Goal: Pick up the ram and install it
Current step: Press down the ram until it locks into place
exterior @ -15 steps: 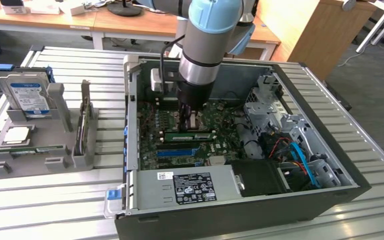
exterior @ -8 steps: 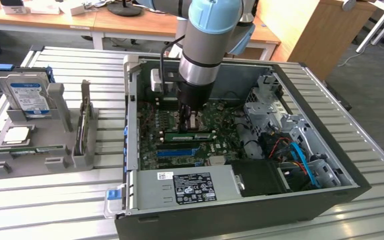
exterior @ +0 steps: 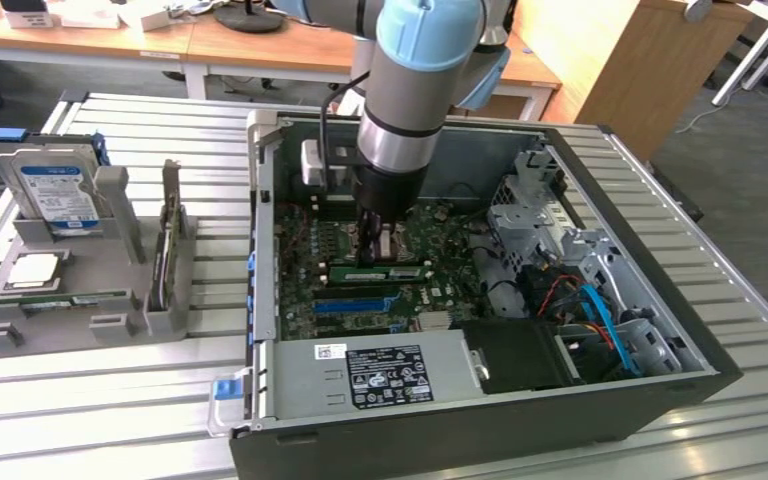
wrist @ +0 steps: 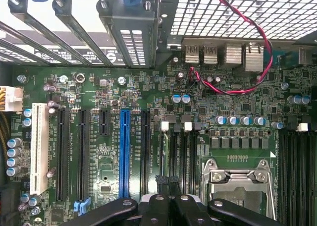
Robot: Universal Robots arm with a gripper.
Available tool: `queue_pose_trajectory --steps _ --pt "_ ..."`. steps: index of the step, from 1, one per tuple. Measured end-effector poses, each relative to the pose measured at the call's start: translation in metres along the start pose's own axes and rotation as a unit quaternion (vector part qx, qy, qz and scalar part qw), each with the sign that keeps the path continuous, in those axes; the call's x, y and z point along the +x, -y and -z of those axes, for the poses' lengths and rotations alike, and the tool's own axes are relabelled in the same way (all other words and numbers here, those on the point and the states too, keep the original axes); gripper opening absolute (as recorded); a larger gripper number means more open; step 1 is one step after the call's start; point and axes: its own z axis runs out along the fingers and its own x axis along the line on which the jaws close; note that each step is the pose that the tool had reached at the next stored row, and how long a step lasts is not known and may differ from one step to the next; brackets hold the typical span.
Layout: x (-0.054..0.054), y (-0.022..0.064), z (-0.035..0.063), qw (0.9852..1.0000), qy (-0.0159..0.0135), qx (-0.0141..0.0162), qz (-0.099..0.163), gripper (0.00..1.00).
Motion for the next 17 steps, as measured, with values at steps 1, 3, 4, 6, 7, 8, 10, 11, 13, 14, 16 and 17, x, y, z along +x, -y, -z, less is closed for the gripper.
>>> queue_pose_trajectory --steps 1,3,4,6,7,8,10,11,13,14,16,17 --pt "0.0 0.0 -0.0004 1.0 0.0 0.0 0.0 0.11" --pt "0.0001 0.0 -0.0007 1.0 -0.0001 0.0 0.0 0.11" --pt "0.0001 0.0 -0.0007 1.0 -0.0001 0.0 0.0 0.11" --pt "0.0 0.0 -0.0007 1.0 0.0 0.0 0.0 0.11" --pt "0.0 0.0 -0.0008 1.0 0.0 0.0 0.0 0.11" --pt "0.0 0.0 -0.001 1.0 0.0 0.0 0.0 0.11" --pt "0.0 0.0001 -0.0017 1.0 0.0001 0.0001 0.0 0.11" --pt "0.0 0.0001 -0.0021 1.0 0.0 0.0 0.0 0.11" --pt "0.0001 0.0 -0.0026 1.0 -0.0001 0.0 0.0 0.11" --pt "0.0001 0.0001 -0.0026 1.0 0.0 0.0 0.0 0.11" --pt "0.0001 0.0001 -0.0027 1.0 0.0 0.0 0.0 0.11" --pt "0.0001 0.0001 -0.0027 1.0 0.0 0.0 0.0 0.11"
